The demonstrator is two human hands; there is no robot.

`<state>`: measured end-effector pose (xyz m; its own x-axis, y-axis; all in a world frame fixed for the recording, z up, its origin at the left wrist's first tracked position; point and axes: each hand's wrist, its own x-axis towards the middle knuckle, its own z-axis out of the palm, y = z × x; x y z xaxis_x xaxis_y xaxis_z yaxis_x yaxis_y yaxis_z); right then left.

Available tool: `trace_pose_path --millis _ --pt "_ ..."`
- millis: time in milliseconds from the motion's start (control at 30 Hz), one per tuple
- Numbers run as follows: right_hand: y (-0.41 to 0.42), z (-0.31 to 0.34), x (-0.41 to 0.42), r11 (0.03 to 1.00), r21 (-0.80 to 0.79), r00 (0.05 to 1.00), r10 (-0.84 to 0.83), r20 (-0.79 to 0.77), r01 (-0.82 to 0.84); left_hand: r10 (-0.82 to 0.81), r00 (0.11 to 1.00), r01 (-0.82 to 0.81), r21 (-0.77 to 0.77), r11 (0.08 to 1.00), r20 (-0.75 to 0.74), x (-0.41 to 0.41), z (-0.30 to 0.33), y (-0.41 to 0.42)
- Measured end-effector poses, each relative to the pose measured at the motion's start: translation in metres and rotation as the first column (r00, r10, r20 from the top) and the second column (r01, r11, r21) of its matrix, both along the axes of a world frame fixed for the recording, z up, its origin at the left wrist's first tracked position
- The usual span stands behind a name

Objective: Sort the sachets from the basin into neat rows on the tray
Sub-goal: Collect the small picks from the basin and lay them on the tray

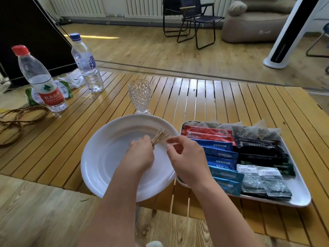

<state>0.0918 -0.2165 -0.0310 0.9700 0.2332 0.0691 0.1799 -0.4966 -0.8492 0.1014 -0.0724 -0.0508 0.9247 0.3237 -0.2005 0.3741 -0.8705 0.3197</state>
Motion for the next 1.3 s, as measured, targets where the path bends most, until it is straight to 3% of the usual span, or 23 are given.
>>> trace_pose_path --millis 267,400,500,567,700,800,867,933,1000,1133,1200,1300 --pt "-0.010 -0.002 0.006 0.999 0.051 0.998 -0.009 -0.058 0.012 -0.010 0.981 0.032 -0.111 0.993 0.194 -0.002 0.008 -0.016" --pt "-0.014 0.004 0.010 0.972 0.230 0.986 -0.001 -0.167 0.040 -0.066 0.897 0.242 -0.361 0.901 0.437 -0.008 0.022 -0.030" --pt "-0.016 0.013 0.013 0.864 0.502 0.947 0.127 -0.293 0.039 -0.130 0.845 0.403 -0.459 0.792 0.519 -0.014 0.027 -0.047" --pt "-0.021 0.016 0.015 0.762 0.636 0.932 0.134 -0.336 0.120 -0.160 0.825 0.441 -0.441 0.781 0.542 -0.015 0.027 -0.059" --pt "-0.032 0.017 0.016 0.607 0.753 0.903 0.129 -0.410 0.255 -0.134 0.799 0.431 -0.404 0.806 0.586 -0.011 0.024 -0.073" --pt "-0.040 0.017 0.018 0.600 0.741 0.923 0.012 -0.385 0.301 0.053 0.840 0.311 -0.560 0.768 0.540 -0.012 0.026 -0.088" --pt "-0.044 0.017 0.021 0.571 0.761 0.941 -0.071 -0.330 0.309 0.332 0.846 0.155 -0.788 0.595 0.417 -0.012 0.030 -0.100" --pt "-0.047 0.021 0.021 0.486 0.816 0.946 -0.084 -0.312 0.312 0.541 0.822 0.033 -0.964 0.263 0.175 -0.009 0.037 -0.110" --pt "-0.047 0.024 0.018 0.416 0.860 0.952 -0.053 -0.301 0.296 0.601 0.799 0.012 -1.000 -0.012 0.002 -0.006 0.041 -0.113" --pt "-0.039 0.025 0.010 0.399 0.886 0.960 0.044 -0.277 0.237 0.498 0.848 0.012 -0.932 -0.363 -0.183 -0.006 0.049 -0.117" --pt "-0.037 0.024 0.006 0.472 0.853 0.958 0.055 -0.280 0.222 0.443 0.868 0.010 -0.884 -0.467 -0.224 -0.007 0.049 -0.117" --pt "-0.040 0.024 0.001 0.608 0.780 0.964 0.087 -0.252 0.149 0.434 0.869 -0.006 -0.881 -0.472 -0.239 -0.008 0.048 -0.119"
